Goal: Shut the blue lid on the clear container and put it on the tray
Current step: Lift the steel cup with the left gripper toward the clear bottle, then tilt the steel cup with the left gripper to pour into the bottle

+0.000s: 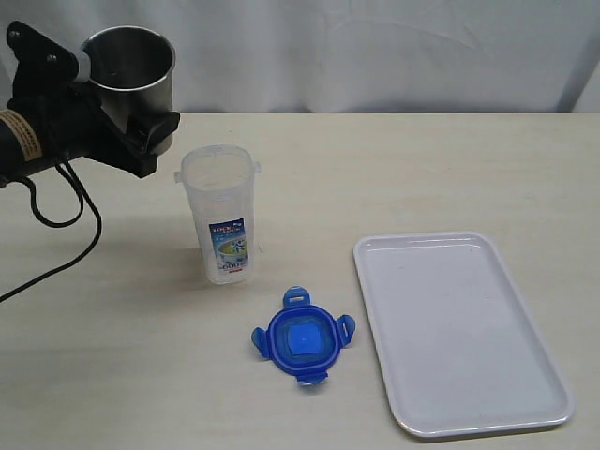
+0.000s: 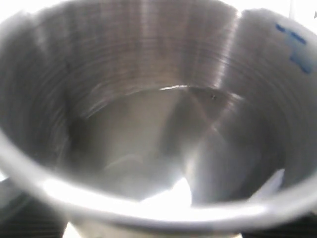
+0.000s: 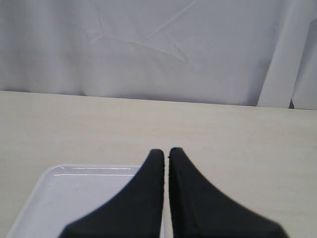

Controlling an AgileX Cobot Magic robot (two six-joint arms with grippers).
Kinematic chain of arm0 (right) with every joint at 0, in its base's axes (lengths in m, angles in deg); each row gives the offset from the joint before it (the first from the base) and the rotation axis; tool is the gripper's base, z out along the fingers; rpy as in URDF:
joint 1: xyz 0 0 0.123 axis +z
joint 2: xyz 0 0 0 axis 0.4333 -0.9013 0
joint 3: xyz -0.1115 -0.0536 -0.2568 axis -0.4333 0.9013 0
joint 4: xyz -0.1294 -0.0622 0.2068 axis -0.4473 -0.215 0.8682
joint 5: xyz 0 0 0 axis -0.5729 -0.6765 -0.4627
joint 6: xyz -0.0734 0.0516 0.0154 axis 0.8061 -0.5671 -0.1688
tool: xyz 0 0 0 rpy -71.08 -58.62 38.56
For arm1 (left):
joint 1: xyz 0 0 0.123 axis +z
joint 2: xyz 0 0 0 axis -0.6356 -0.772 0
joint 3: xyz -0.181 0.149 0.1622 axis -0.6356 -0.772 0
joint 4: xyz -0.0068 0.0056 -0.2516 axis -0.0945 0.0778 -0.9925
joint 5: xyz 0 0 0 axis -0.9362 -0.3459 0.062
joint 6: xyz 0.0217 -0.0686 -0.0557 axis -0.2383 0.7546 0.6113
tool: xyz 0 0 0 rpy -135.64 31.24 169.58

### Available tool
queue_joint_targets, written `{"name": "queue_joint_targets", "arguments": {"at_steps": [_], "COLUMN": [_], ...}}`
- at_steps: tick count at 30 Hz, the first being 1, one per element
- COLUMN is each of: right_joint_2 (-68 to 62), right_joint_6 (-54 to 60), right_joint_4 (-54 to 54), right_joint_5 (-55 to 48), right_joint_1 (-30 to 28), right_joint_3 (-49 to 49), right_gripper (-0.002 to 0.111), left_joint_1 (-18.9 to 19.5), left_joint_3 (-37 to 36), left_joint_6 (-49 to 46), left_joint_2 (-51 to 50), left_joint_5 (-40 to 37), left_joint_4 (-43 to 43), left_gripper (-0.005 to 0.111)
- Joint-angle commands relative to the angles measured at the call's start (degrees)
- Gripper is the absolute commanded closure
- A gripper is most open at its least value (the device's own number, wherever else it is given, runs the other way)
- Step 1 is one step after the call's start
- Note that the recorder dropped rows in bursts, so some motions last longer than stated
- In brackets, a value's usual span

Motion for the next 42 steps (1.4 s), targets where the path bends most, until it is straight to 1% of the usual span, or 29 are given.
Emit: {"name": "queue_joint_targets", "arguments": {"at_steps": [1, 5, 9, 17, 22, 29, 34, 42], "right_joint_2": [0.12, 0.12, 0.12, 0.12, 0.12, 0.12, 0.12, 0.12], "right_joint_6": [0.20, 0.20, 0.20, 0.20, 0.20, 0.20, 0.20, 0.20], "right_joint_4": [-0.46, -0.46, -0.46, -0.46, -0.46, -0.46, -0.46, -0.46], "right_joint_5": [0.36, 0.36, 0.36, 0.36, 0.36, 0.36, 0.36, 0.36], "right_joint_1": [-0.10, -0.10, -0.10, -0.10, -0.10, -0.10, -0.10, -0.10], "right_joint_3": [0.03, 0.03, 0.03, 0.03, 0.03, 0.03, 0.03, 0.03], "right_gripper": [0.104, 0.104, 0.104, 0.104, 0.104, 0.104, 0.104, 0.104], "left_joint_1": [-0.28, -0.28, -0.28, -0.28, -0.28, -0.28, -0.28, -0.28], "left_joint_3": [0.72, 0.72, 0.72, 0.72, 0.72, 0.72, 0.72, 0.72], "left_joint_6": [-2.38, -5.65, -9.51, -14.16, -20.89, -25.80, -29.69, -36.60], "left_joint_2": [-1.51, -4.05, -5.64, -5.78, -5.78, -5.78, -5.78, -5.78], "left_joint_5": [5.79, 9.43, 10.77, 10.86, 10.86, 11.31, 12.12, 12.53], "left_joint_4": [-1.07, -1.07, -1.07, -1.07, -1.07, -1.70, -4.30, -4.11], "left_gripper": [0.107, 0.107, 0.107, 0.107, 0.107, 0.107, 0.107, 0.107]}}
